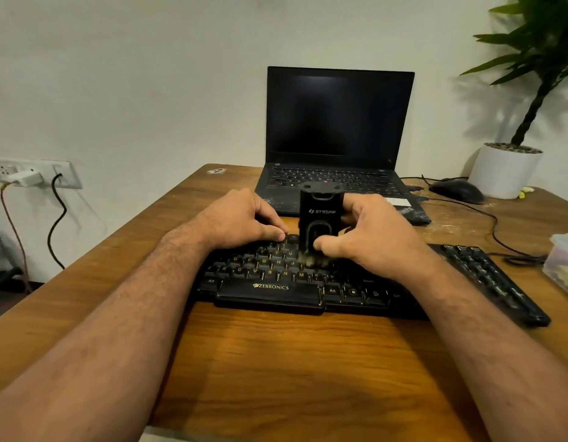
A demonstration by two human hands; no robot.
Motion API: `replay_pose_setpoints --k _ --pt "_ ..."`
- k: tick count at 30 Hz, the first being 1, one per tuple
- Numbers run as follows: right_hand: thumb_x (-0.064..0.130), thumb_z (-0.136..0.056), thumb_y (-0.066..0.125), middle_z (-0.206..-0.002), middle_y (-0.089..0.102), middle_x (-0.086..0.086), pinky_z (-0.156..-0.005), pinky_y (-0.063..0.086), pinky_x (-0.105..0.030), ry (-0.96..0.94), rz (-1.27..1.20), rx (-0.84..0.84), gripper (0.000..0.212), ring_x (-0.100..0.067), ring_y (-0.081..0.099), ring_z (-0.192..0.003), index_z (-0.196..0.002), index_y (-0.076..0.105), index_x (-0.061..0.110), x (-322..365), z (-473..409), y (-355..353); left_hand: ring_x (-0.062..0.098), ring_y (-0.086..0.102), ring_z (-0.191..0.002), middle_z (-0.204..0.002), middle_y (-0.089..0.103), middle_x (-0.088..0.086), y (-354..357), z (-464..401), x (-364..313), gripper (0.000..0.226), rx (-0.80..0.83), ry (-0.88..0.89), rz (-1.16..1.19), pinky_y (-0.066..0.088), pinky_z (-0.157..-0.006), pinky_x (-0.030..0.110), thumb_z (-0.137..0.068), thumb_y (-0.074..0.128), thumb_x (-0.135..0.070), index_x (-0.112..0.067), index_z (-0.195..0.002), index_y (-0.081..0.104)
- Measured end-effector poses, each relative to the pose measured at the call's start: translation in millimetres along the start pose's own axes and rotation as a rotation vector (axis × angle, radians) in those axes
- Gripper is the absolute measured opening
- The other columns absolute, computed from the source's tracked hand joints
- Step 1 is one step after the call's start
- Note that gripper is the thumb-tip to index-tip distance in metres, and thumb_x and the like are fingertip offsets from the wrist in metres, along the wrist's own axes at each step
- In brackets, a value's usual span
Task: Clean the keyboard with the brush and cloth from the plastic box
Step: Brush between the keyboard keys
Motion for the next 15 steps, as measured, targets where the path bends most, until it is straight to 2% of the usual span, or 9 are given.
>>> replay_pose_setpoints --k 3,5,7,12,15 --pt "0.013 -0.076 0.082 -0.086 0.07 0.017 -0.066 0.053 -0.017 0.033 -0.018 -0.087 0.039 -0.001 0.069 -0.075 -0.094 0.061 0.04 0 0 -9 -0.006 0.063 -0.086 -0.088 0.073 -0.019 0 1 0 0.009 -0.007 -0.006 -0.013 0.04 -0.071 0.011 -0.081 0.078 -0.032 -0.035 -0.09 0.08" --pt "0.007 -0.075 0.082 -0.084 0.072 0.014 -0.066 0.056 -0.018 0.056 -0.104 -0.012 0.04 -0.001 0.071 -0.076 -0.088 0.061 0.039 2 5 -2 -0.006 0.063 -0.086 -0.088 0.073 -0.019 1 1 0 0.008 -0.011 -0.007 -0.011 0.042 -0.073 0.012 -0.08 0.079 -0.032 -0.037 -0.086 0.079" --pt "0.003 -0.073 0.082 -0.088 0.076 0.009 -0.071 0.059 -0.025 0.055 -0.11 0.052 0.041 -0.007 0.073 -0.081 -0.09 0.066 0.036 4 11 5 -0.007 0.064 -0.084 -0.085 0.073 -0.02 1 2 -1 0.011 -0.013 0.006 -0.019 0.043 -0.074 0.013 -0.08 0.079 -0.031 -0.042 -0.079 0.077" --pt "-0.009 -0.073 0.079 -0.083 0.075 0.017 -0.062 0.054 -0.014 0.055 -0.293 0.127 0.046 -0.001 0.072 -0.078 -0.095 0.064 0.029 2 26 3 -0.005 0.063 -0.089 -0.092 0.073 -0.019 1 1 -2 0.011 -0.004 0.014 -0.021 0.044 -0.078 0.014 -0.081 0.077 -0.032 -0.038 -0.09 0.079" --pt "-0.005 -0.076 0.078 -0.081 0.075 0.021 -0.063 0.054 -0.014 0.047 -0.256 0.137 0.044 0.0 0.072 -0.077 -0.094 0.064 0.033 2 24 4 -0.004 0.064 -0.092 -0.095 0.074 -0.019 3 0 -6 0.015 -0.003 0.032 -0.033 0.047 -0.085 0.016 -0.083 0.076 -0.028 -0.043 -0.084 0.076"
Point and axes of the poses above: each hand's wrist, its own z-axis away from the middle knuckle, its own y-axis out of the palm, x = y × z, the point moved 8 cm from there along -z, towards the middle knuckle
